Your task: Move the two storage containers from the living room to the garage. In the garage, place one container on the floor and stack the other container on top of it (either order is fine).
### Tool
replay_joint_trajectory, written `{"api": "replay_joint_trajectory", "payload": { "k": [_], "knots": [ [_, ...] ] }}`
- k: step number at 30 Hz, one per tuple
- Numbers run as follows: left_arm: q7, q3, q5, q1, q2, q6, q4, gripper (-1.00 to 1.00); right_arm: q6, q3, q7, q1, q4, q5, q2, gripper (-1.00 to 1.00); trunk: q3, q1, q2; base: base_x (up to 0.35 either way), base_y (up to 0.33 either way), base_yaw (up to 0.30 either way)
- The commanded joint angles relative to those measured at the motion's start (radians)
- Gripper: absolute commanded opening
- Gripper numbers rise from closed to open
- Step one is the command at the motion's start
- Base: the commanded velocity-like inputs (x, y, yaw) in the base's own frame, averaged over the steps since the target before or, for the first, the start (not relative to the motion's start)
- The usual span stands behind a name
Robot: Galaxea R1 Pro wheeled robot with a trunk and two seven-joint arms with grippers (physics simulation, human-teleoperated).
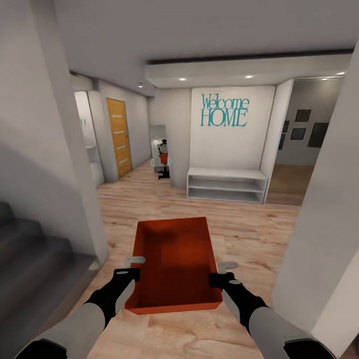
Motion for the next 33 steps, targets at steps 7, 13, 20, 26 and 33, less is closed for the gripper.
{"api": "replay_joint_trajectory", "payload": {
  "k": [7,13,20,26,33],
  "knots": [
    [0.014,-0.02,-0.001,-0.001,0.002,-0.069,-0.005,-1.0,0.007,0.025,-0.007,0.001,0.002,-0.019,0.0,-1.0,0.0,0.001,-0.001,0.322,0.0,0.0],
    [0.014,-0.018,0.0,-0.001,0.002,-0.07,-0.005,-1.0,0.007,0.025,-0.009,0.0,0.002,-0.019,0.001,-1.0,0.0,0.001,-0.001,0.322,0.0,0.0],
    [0.013,-0.018,0.001,-0.001,0.001,-0.07,-0.005,-1.0,0.007,0.025,-0.011,0.001,0.002,-0.019,0.0,-1.0,0.0,0.001,-0.001,0.322,0.0,0.0],
    [0.012,-0.018,0.001,-0.001,0.001,-0.069,-0.005,-1.0,0.008,0.025,-0.014,0.0,0.002,-0.02,0.0,-1.0,0.0,0.001,-0.001,0.322,0.0,0.0],
    [0.012,-0.018,0.001,-0.001,0.0,-0.069,-0.005,-1.0,0.007,0.025,-0.012,0.001,0.002,-0.019,0.001,-1.0,0.0,0.001,-0.001,0.322,0.0,0.0]
  ]
}}
